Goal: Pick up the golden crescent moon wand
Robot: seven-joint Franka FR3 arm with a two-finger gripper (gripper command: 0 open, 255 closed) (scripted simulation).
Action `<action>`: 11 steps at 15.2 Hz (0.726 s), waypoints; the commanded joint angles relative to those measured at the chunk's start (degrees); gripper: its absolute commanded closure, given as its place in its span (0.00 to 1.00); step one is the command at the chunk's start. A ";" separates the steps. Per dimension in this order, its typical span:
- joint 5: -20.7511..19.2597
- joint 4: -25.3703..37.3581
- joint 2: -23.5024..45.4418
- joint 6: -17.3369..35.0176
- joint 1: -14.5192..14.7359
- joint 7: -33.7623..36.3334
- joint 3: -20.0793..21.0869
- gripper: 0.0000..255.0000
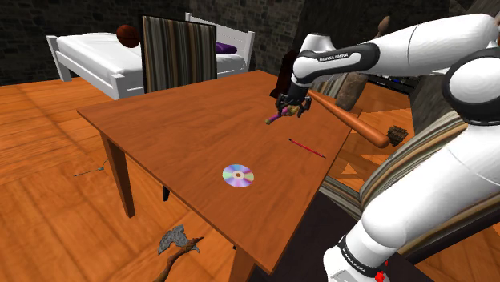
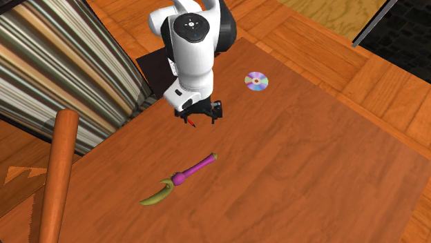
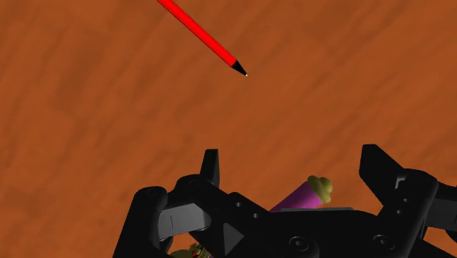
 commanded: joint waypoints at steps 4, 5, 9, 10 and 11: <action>0.77 7.38 8.66 3.74 -1.73 2.06 -1.80 0.00; 1.03 8.99 10.38 4.33 -2.10 2.39 -2.17 0.00; 2.42 15.86 17.27 6.19 -3.69 3.58 -3.57 0.00; 2.84 17.69 18.99 6.52 -4.13 3.85 -3.90 0.00; 3.28 19.58 20.72 6.80 -4.58 4.12 -4.22 0.00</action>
